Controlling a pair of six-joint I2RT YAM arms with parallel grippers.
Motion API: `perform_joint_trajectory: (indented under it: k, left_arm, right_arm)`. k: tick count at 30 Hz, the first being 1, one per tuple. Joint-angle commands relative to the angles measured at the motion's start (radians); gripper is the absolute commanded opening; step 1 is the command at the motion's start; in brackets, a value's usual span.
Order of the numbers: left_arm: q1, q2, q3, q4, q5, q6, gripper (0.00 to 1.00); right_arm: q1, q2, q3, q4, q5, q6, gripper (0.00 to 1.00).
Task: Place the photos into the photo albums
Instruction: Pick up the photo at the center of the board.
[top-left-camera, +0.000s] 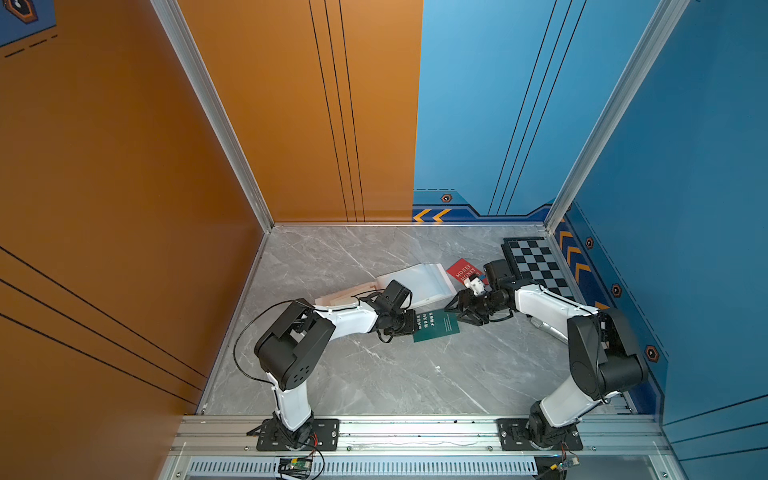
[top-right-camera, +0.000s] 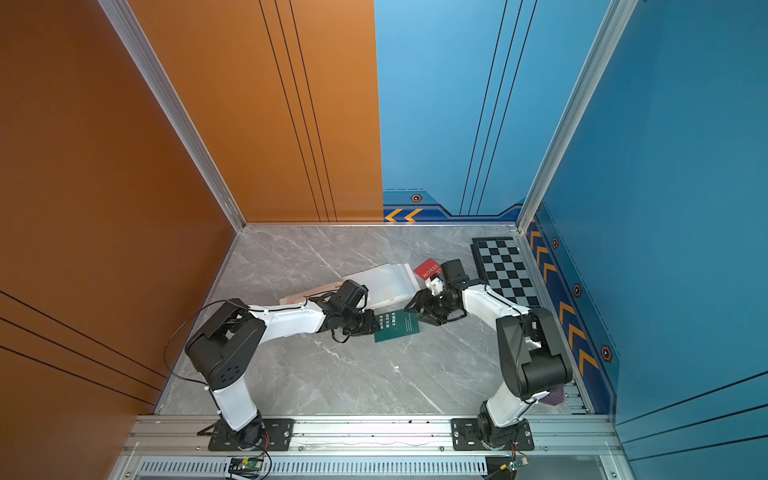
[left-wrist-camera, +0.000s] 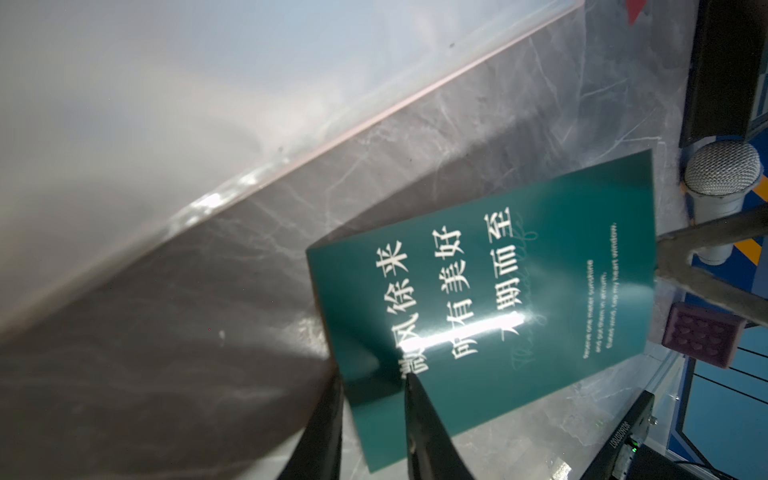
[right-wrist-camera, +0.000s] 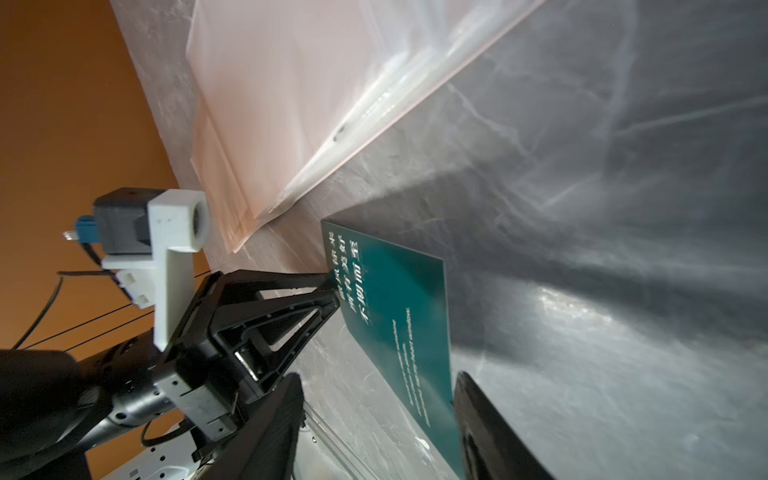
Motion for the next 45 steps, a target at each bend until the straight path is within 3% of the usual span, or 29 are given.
perform_joint_trajectory:
  k: [1,12,29,45]
  left_arm:
    - [-0.012,0.063,-0.006,-0.064,-0.008,0.017,0.27]
    - [-0.024,0.073,0.032,-0.112,-0.029,0.031,0.27]
    - [-0.020,0.031,0.031,-0.113,-0.077,0.044,0.27]
    - [0.041,-0.182,-0.002,-0.195,-0.249,0.121,0.27]
  right_arm:
    - [0.014,-0.015,0.018,0.031,-0.125,0.018,0.59]
    - [0.014,-0.061,0.004,0.094,-0.181,0.051,0.53]
    - [-0.005,-0.048,0.027,-0.047,-0.042,-0.050,0.00]
    - [-0.008,-0.020,0.235,-0.177,-0.096,-0.103,0.00]
